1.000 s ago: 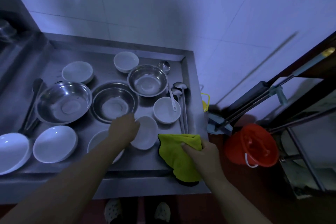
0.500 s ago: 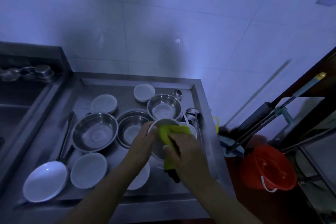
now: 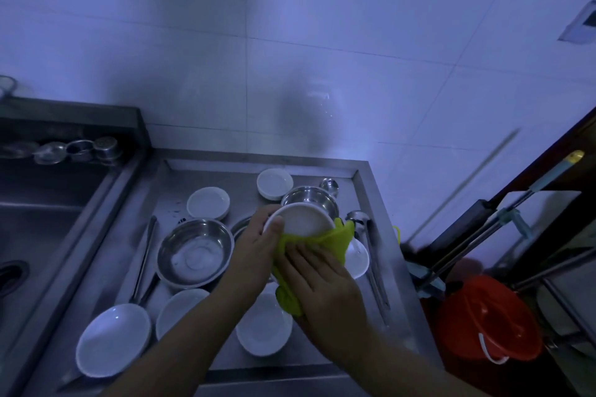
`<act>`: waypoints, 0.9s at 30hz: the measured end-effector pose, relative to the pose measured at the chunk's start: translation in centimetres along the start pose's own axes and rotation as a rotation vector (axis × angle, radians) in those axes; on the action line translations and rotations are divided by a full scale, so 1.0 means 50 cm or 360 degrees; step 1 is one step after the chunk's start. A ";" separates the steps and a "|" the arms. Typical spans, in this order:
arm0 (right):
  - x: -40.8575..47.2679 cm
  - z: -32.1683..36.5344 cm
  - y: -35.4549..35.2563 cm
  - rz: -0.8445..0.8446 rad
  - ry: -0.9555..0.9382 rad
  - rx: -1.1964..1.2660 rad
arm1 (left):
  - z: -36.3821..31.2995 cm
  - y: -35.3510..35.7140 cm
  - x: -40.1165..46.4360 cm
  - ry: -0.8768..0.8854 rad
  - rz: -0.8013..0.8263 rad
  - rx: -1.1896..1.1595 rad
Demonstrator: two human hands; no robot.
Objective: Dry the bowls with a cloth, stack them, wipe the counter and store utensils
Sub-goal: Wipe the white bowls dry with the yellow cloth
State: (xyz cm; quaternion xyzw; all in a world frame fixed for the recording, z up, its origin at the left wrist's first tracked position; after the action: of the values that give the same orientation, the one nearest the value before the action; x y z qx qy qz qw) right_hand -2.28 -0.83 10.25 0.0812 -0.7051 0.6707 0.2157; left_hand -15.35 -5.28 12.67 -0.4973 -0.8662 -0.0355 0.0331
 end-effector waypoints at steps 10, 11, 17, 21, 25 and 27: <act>0.048 -0.008 -0.022 -0.0173 -0.0400 -0.0021 | -0.054 -0.053 0.013 0.0007 0.0320 0.0018; 0.050 -0.030 -0.033 -0.0141 -0.0572 -0.0089 | -0.062 -0.059 0.015 -0.0014 0.0405 0.0055; 0.091 -0.131 -0.075 0.0020 -0.1279 -0.0313 | -0.107 -0.060 0.045 -0.0200 0.1050 0.0417; 0.104 -0.138 -0.070 -0.0138 -0.1180 -0.0296 | -0.122 -0.057 0.054 -0.0158 0.0908 0.0440; 0.069 -0.107 -0.048 -0.0321 -0.0677 -0.0120 | -0.118 -0.037 0.056 -0.0038 0.0453 0.0525; 0.056 -0.076 -0.029 -0.0443 -0.0363 0.0048 | -0.122 -0.015 0.054 0.0035 0.0222 0.0443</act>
State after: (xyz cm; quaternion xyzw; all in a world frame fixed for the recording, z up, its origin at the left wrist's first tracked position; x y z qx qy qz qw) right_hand -3.43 3.24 12.76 0.2569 -0.6967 0.6313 0.2239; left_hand -17.21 -3.90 18.95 -0.5464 -0.8258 0.0817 0.1136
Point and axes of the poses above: each hand's wrist, its own x-axis towards the middle knuckle, its own y-axis out of the palm, z = x × y, the point moved 2 cm from there along x, towards the middle knuckle, and after that the axes turned 11 degrees about z, right-handed, at the moved point
